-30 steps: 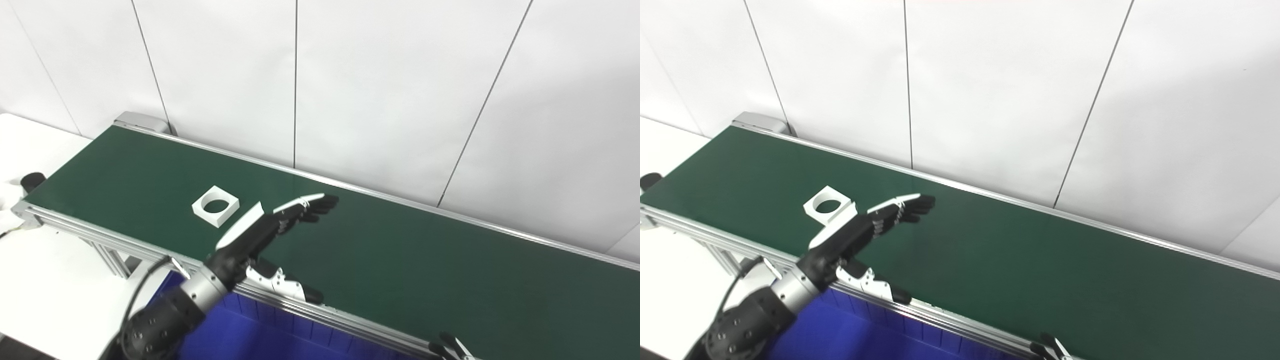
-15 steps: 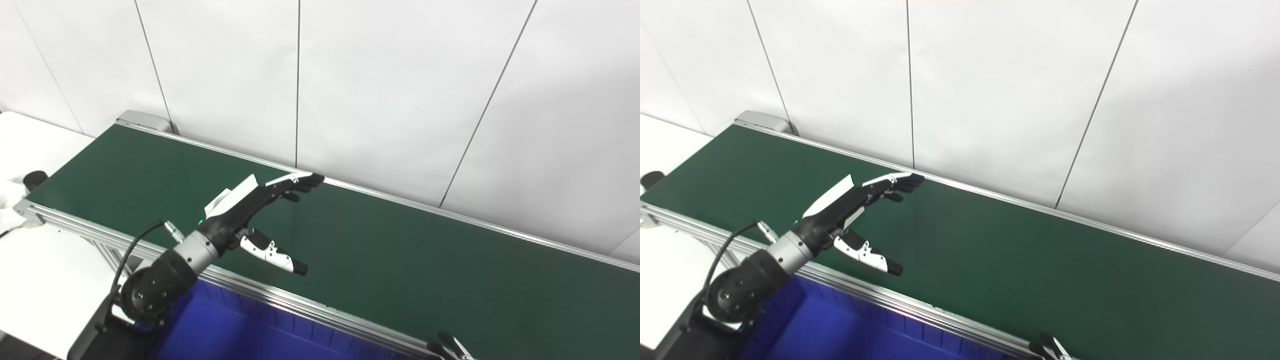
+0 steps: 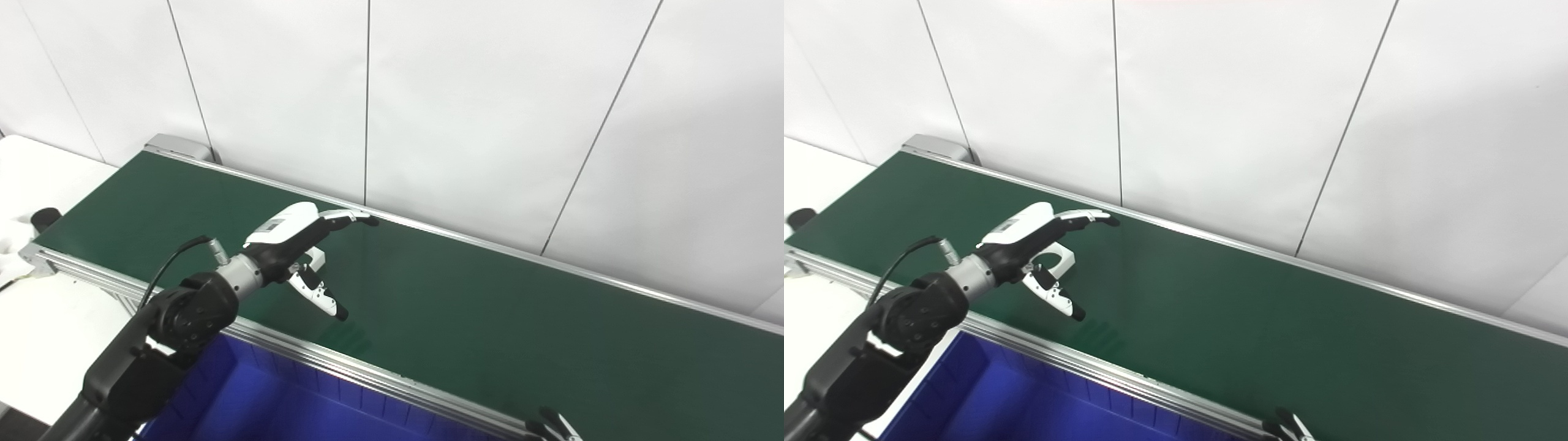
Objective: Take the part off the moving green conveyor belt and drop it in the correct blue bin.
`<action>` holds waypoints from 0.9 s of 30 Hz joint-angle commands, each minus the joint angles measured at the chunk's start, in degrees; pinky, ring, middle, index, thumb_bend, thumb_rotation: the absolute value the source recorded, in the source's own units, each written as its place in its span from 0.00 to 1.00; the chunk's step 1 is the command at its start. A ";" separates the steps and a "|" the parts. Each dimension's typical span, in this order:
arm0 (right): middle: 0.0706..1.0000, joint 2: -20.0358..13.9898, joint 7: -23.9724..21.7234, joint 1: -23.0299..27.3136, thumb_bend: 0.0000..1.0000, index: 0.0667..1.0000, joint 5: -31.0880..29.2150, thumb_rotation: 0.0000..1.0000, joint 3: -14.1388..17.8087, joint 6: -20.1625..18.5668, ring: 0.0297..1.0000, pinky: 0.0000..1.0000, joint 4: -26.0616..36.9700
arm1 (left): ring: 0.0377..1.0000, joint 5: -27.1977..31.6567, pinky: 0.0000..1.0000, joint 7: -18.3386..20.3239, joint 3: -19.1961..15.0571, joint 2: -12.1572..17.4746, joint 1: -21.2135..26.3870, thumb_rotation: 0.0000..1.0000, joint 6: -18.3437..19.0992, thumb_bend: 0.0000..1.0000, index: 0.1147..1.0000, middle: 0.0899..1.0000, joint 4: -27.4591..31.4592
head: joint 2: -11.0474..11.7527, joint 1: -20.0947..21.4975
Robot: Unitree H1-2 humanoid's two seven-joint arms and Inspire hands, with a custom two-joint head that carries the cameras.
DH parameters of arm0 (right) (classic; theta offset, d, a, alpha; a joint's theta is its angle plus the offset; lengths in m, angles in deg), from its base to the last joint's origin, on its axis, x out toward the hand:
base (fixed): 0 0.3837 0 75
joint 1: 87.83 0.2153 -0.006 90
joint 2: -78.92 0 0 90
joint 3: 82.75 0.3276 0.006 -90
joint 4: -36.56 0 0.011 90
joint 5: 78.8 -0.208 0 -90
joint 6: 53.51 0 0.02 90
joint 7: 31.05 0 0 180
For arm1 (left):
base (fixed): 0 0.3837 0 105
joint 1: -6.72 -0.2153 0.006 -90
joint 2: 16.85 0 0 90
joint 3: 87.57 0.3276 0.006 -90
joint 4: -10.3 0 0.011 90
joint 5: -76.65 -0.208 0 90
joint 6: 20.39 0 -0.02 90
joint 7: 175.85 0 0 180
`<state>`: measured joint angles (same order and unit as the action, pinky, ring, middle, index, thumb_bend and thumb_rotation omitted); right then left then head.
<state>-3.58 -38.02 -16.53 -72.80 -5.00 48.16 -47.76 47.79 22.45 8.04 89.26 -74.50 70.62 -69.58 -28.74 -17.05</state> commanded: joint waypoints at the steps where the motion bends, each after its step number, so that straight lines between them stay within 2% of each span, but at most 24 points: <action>1: 0.80 -0.12 -0.24 0.13 0.52 0.89 -0.53 0.54 0.25 3.26 0.78 0.71 1.01 | 0.89 -3.29 0.82 -2.03 0.35 2.19 3.02 0.00 -2.59 0.91 0.83 0.89 -1.10 | -0.13 0.09; 6: 0.80 -0.07 -0.09 -0.07 0.52 0.88 -0.07 0.54 0.21 3.12 0.78 0.71 1.31 | 0.89 -7.85 0.80 -2.21 2.28 3.43 5.40 0.00 -5.14 0.89 0.82 0.88 -5.15 | -0.19 0.14; 13: 0.80 -0.02 -0.14 -0.13 0.53 0.88 -0.22 0.55 0.20 3.24 0.77 0.70 1.37 | 0.88 -13.33 0.79 -2.35 4.77 4.29 8.60 0.01 -6.80 0.90 0.82 0.88 -9.72 | -0.31 0.11; 18: 0.80 0.20 -0.02 -0.08 0.53 0.88 -0.10 0.55 0.13 3.22 0.77 0.70 1.28 | 0.87 -17.63 0.81 -3.19 6.53 3.90 10.59 0.03 -6.80 0.88 0.82 0.88 -13.00 | -0.31 0.42; 23: 0.80 0.35 -0.01 -0.12 0.53 0.88 -0.23 0.55 0.09 3.13 0.77 0.70 1.37 | 0.86 -20.79 0.82 -3.98 8.66 3.62 12.45 0.10 -7.06 0.89 0.81 0.86 -16.33 | -0.25 0.48; 27: 0.80 0.39 -0.08 -0.02 0.54 0.88 -0.35 0.56 0.06 3.49 0.78 0.71 1.08 | 0.87 -22.28 0.82 -3.35 10.16 3.44 13.78 0.07 -6.29 0.89 0.81 0.86 -18.40 | -0.20 0.63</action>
<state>-3.42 -38.01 -16.71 -72.66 -5.03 48.32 -47.74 26.04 20.34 18.67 91.71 -63.41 64.24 -88.26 -28.92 -16.44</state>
